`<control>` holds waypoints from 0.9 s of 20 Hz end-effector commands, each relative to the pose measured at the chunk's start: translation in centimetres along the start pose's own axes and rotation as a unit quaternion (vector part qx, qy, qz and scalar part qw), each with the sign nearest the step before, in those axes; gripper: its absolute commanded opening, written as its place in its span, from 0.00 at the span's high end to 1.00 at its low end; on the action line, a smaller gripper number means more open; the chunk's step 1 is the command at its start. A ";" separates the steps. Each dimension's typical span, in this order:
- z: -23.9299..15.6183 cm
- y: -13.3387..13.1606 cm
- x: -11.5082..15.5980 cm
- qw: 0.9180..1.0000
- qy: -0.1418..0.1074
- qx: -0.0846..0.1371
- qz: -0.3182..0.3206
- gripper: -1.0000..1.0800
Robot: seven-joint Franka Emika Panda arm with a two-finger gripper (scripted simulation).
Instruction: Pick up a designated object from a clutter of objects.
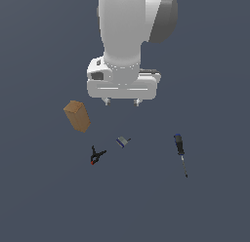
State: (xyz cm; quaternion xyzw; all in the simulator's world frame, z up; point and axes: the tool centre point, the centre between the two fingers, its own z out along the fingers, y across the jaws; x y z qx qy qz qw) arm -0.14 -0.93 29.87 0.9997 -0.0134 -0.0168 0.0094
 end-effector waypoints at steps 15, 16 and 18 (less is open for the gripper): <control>-1.1 -1.9 -0.1 1.000 0.004 -0.012 -0.028 0.04; -1.0 -2.1 0.0 1.000 0.004 -0.012 -0.028 0.04; -0.6 -2.5 0.3 1.000 0.004 -0.013 -0.028 0.04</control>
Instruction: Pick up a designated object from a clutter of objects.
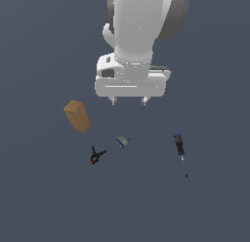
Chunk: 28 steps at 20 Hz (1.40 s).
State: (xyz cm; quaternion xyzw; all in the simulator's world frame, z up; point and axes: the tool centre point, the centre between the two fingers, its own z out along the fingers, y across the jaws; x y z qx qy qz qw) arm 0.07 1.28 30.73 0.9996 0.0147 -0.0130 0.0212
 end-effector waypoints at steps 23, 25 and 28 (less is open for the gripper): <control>14.8 -18.0 7.6 1.000 0.012 0.007 0.022 0.04; 16.4 -19.9 7.8 1.000 0.013 0.010 0.025 0.04; 18.6 -22.3 7.8 0.999 0.013 0.013 0.028 0.04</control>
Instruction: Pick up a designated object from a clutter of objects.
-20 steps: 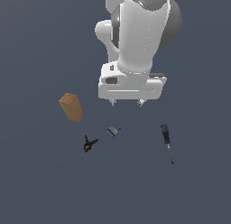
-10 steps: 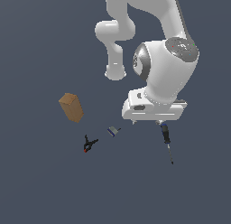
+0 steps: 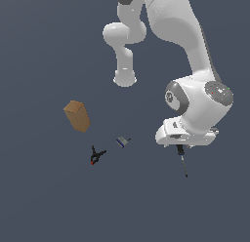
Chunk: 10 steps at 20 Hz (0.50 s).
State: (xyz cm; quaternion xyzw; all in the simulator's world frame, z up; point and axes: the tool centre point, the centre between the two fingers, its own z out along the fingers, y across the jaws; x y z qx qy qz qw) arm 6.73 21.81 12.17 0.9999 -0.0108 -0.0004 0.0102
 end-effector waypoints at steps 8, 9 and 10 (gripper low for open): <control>4.9 -5.0 -0.7 1.000 0.000 0.009 0.009 0.04; 5.1 -5.3 -0.8 1.000 0.000 0.009 0.010 0.04; 5.3 -5.4 -0.8 1.000 0.000 0.010 0.010 0.04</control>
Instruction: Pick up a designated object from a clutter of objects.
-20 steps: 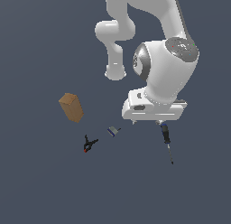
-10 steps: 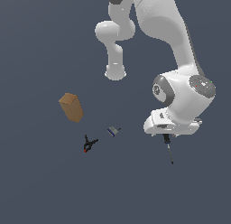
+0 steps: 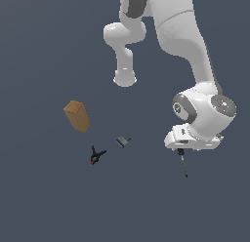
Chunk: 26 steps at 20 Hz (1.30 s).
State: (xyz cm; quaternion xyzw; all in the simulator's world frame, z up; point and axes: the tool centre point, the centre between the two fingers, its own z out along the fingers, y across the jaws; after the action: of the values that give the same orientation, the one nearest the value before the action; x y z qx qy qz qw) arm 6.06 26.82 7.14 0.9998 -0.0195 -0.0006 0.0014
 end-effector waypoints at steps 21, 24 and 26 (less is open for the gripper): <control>5.6 -0.6 -0.1 1.000 0.001 0.001 0.002 0.04; 5.6 -0.6 -0.1 1.000 0.001 0.001 0.002 1.00; 5.6 -0.6 -0.1 1.000 0.001 0.001 0.002 1.00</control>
State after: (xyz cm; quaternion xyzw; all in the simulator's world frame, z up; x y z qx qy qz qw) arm 5.92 27.42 1.53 0.9998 -0.0211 -0.0004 0.0002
